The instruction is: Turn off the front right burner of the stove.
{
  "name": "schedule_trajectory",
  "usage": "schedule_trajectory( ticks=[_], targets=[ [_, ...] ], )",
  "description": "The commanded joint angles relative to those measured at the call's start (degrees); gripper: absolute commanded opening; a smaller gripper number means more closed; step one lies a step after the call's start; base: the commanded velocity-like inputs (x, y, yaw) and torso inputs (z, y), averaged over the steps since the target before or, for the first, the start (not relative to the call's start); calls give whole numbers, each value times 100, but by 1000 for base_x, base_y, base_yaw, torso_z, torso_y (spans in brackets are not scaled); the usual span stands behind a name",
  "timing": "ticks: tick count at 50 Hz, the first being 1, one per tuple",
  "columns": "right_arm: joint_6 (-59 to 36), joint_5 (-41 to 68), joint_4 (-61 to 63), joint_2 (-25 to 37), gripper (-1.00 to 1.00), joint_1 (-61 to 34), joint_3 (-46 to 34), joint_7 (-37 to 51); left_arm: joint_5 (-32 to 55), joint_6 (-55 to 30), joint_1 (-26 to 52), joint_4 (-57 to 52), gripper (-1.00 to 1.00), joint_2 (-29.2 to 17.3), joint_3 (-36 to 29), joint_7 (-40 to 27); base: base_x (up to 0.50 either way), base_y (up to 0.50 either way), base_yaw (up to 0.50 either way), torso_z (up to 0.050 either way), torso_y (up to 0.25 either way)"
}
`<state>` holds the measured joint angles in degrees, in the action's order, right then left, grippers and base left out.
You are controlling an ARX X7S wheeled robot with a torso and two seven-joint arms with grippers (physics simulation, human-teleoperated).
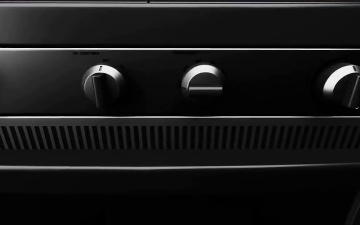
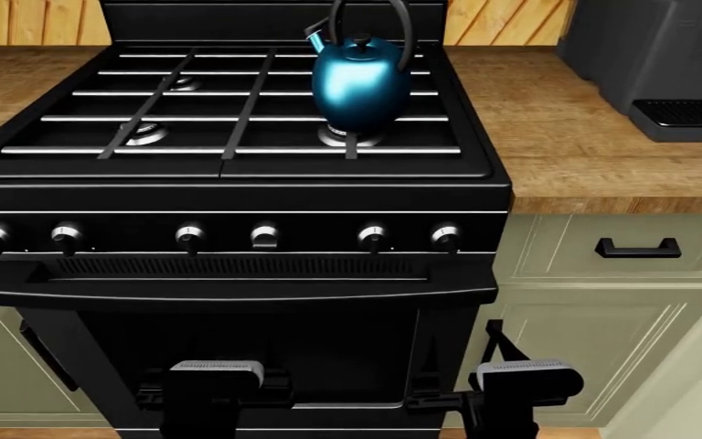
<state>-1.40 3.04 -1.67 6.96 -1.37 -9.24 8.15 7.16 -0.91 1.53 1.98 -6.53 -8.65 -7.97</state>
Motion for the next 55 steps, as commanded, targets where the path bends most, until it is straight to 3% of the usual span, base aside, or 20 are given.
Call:
schedule_trajectory(
  ticks=[1,55],
  targets=[
    [-39,97,4,30,100,-30,-15,81,63,14,9,9,100,-49,-62,-61,0,0,0,0,0],
    [-54,232,30,193,100,-72,-297,304,298,-15,-32,-157,100,-229,-278,-293,80,0,0,0,0]
  ],
)
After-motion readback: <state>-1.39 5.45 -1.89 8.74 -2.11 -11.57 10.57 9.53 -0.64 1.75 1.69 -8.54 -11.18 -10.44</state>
